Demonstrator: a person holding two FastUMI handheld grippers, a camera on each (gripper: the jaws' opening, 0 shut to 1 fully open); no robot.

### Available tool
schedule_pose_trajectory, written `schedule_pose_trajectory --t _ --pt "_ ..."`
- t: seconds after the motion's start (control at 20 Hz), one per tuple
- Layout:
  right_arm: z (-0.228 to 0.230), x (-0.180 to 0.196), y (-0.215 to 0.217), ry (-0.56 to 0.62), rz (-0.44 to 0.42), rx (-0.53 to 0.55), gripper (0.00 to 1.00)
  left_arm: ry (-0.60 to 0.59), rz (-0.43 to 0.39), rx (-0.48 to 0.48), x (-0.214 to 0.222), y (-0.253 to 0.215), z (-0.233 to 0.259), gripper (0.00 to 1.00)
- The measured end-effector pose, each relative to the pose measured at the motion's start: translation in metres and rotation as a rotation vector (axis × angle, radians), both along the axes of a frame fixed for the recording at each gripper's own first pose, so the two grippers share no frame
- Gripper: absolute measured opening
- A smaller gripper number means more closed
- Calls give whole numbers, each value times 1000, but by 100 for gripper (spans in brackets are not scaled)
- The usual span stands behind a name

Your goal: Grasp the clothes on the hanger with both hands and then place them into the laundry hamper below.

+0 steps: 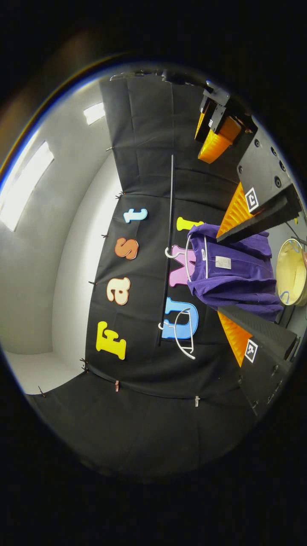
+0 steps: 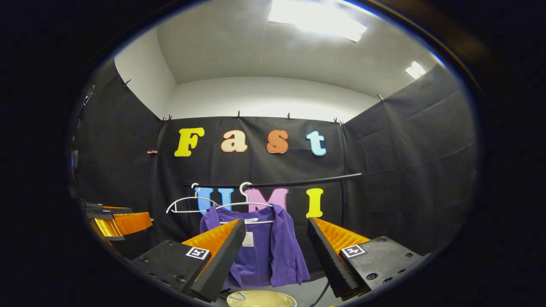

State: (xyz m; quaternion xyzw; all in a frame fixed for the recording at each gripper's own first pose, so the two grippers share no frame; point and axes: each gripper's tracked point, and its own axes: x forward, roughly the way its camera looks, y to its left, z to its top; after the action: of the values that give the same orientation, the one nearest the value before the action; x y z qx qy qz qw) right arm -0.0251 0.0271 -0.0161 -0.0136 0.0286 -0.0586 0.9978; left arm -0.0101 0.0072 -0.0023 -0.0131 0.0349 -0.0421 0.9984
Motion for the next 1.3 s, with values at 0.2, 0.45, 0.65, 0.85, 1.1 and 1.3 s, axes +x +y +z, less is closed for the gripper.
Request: schedule_pose_trajectory --t 0.2,0.45,0.65,0.85,1.1,1.3 --pt "-8 3 7 12 -19 -11 96 4 -13 -10 6 25 -10 92" --pt "-25 35 1 7 -30 -9 96 26 -23 -8 39 20 -23 92" --pt "-59 91 -5 19 14 -8 96 35 6 1 86 16 -40 92" --pt "-99 169 -18 37 84 15 95 60 74 -3 145 6 -70 92" --pt "-159 243 -32 90 155 70 96 72 183 -3 215 3 -108 92" --pt "-205 285 -47 149 156 108 96 112 270 8 257 14 -141 92"
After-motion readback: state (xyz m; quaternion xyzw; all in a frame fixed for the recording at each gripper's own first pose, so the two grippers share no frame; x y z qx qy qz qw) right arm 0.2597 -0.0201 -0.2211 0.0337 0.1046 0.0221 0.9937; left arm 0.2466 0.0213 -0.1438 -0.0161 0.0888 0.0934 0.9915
